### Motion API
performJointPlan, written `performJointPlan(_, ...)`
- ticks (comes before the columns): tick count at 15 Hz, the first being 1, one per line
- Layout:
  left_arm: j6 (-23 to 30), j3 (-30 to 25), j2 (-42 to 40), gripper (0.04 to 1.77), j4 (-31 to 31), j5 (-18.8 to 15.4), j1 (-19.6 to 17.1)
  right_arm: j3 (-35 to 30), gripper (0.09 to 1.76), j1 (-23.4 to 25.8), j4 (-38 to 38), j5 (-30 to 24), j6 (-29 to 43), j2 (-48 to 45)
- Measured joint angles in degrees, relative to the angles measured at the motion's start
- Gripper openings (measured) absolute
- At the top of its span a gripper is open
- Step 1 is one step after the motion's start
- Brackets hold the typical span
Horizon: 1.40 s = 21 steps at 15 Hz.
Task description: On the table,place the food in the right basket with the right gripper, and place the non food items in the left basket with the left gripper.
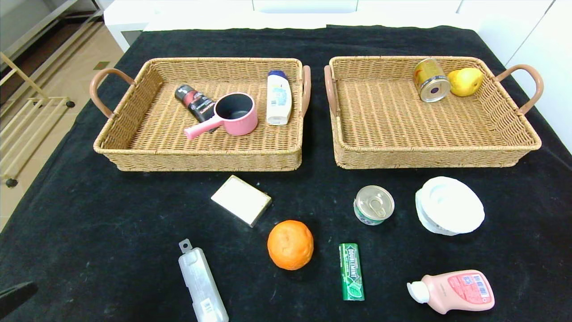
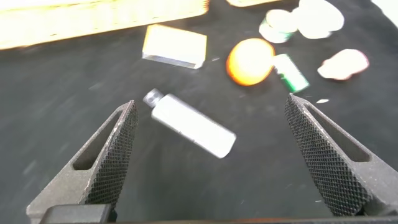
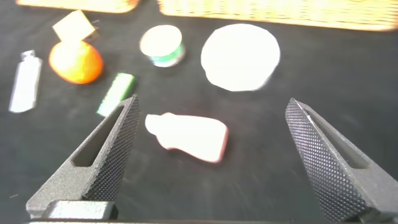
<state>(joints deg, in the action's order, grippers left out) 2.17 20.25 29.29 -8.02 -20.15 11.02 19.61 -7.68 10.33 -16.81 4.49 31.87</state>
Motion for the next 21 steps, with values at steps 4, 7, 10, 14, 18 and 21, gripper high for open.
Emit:
performJointPlan(4, -0.22, 6.7, 13.35, 1.72, -4.22, -0.35, 5.92, 5.19, 1.71, -7.31, 5.61, 1.49, 0.09, 13.03)
performJointPlan(7, -0.28, 12.11, 21.48, 1.72, -4.99, 0.01, 12.0, 7.75, 1.71, -15.52, 8.13, 8.44, 0.22, 20.05)
performJointPlan(10, -0.9, 17.04, 28.78, 1.72, -5.28, 1.17, 15.46, 8.61, 1.71, -18.36, 10.26, 10.29, 0.33, 24.58)
performJointPlan(14, -1.1, 17.46, 32.52, 1.72, -8.29, 1.3, 18.91, 8.77, 1.71, -18.97, 10.31, 11.93, 0.06, 26.17)
performJointPlan(18, -0.79, 15.95, 33.33, 1.72, -8.48, 3.06, 19.05, 8.78, 1.71, -19.08, 10.29, 13.46, -0.05, 26.98)
performJointPlan(21, -1.05, 15.69, 33.29, 1.72, -8.48, 3.1, 19.04, 8.78, 1.71, -19.05, 10.23, 13.64, -0.02, 27.77)
